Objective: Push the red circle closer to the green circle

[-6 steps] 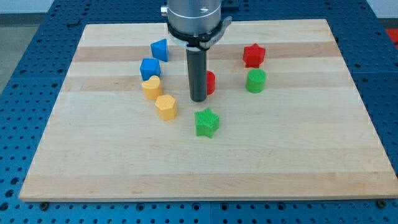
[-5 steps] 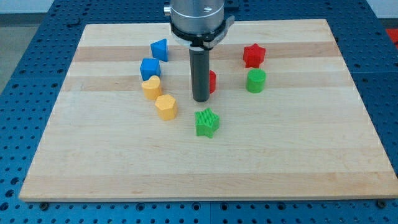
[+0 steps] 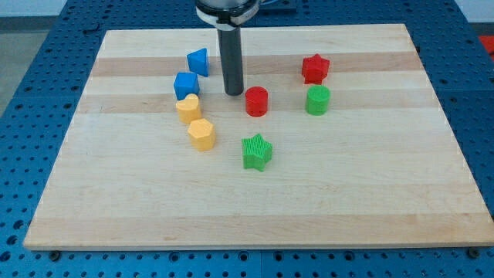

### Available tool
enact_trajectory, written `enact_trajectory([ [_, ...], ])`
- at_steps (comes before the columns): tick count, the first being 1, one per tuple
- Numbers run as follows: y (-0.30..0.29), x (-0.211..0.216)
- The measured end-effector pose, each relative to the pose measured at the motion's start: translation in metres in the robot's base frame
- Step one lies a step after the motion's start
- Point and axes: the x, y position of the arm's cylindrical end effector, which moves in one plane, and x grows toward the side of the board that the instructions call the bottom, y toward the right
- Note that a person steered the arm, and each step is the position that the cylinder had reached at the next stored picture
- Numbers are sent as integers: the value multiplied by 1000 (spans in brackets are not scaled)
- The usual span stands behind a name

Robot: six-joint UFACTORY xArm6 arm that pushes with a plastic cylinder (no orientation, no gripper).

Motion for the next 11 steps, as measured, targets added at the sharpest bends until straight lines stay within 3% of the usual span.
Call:
enact_trajectory([
  [11,76,84],
])
